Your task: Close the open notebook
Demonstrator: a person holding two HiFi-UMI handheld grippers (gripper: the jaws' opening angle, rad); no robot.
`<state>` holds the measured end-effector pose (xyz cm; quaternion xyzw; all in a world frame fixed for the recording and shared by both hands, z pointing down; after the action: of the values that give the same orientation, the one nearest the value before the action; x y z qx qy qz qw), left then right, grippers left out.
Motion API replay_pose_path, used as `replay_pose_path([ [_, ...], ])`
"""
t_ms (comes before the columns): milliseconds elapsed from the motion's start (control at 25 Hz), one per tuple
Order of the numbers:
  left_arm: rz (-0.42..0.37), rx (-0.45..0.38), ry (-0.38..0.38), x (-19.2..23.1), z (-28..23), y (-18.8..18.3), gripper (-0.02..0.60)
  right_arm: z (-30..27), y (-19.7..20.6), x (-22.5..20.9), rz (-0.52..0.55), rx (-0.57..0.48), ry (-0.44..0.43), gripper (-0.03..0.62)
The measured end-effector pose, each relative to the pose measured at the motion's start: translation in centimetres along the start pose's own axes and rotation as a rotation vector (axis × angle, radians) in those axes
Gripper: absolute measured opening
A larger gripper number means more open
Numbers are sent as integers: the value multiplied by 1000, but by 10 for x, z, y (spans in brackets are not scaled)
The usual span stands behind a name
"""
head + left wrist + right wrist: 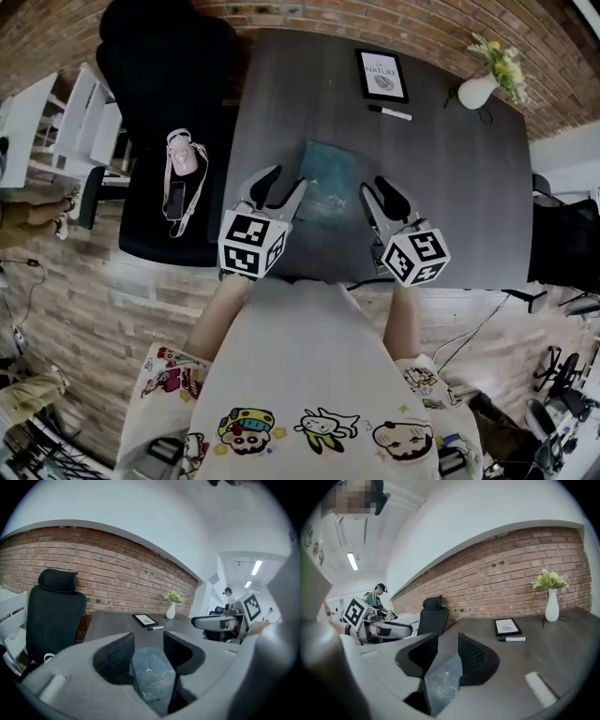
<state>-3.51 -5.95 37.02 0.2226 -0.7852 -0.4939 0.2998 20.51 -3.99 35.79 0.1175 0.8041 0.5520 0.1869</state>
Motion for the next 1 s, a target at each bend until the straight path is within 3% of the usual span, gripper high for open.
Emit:
replay_pose_path([
  [360, 8, -87, -32, 14, 42, -15, 158, -2, -25, 27, 142, -98, -31, 91],
  [640, 28, -152, -12, 11, 53, -17, 81, 8, -27, 30, 129, -126, 10, 9],
  [800, 34, -166, -15, 11, 56, -15, 0, 15, -25, 31, 125, -138, 17, 9],
  [1000, 56, -158, -15, 14, 57, -12, -2, 19, -25, 32, 125, -136, 27, 9],
])
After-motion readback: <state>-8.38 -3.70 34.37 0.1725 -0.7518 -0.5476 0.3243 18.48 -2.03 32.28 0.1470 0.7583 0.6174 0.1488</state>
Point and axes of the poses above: the fingertips, and each gripper's own axes: z backward along the fingers, x to its left, y out of its underside, the point moved 9 cm from there along z, backward along the fingers, and after that the axes turned 6 degrees about y, right-handed, at the moved point
